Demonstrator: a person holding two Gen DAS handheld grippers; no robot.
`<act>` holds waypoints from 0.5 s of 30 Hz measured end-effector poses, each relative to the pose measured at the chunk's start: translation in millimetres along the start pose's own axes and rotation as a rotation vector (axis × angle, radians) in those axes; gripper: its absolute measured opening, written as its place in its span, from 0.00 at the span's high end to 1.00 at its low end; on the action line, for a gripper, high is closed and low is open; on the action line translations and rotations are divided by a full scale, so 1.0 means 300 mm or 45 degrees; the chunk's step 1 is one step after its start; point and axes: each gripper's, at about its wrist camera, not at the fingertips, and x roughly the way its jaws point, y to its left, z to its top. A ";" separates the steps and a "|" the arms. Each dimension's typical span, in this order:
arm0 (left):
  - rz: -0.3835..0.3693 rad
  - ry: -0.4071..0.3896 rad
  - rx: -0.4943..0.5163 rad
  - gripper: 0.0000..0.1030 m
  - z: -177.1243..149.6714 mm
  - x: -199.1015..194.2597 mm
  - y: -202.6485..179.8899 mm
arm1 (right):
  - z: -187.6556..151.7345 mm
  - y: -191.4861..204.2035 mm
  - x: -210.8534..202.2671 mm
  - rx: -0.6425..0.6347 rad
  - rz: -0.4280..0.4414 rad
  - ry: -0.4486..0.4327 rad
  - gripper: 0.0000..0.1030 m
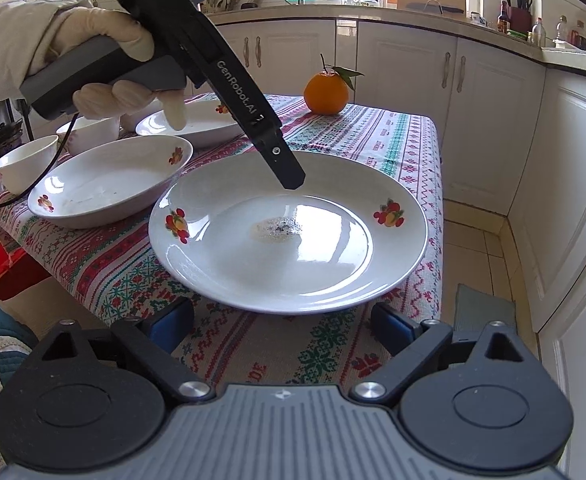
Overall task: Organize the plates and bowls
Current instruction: 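Close the left gripper on the rim of the spotted white plate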
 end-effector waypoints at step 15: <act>-0.103 0.108 0.021 0.53 0.036 0.051 0.037 | 0.020 -0.009 0.007 -0.023 -0.007 0.018 0.12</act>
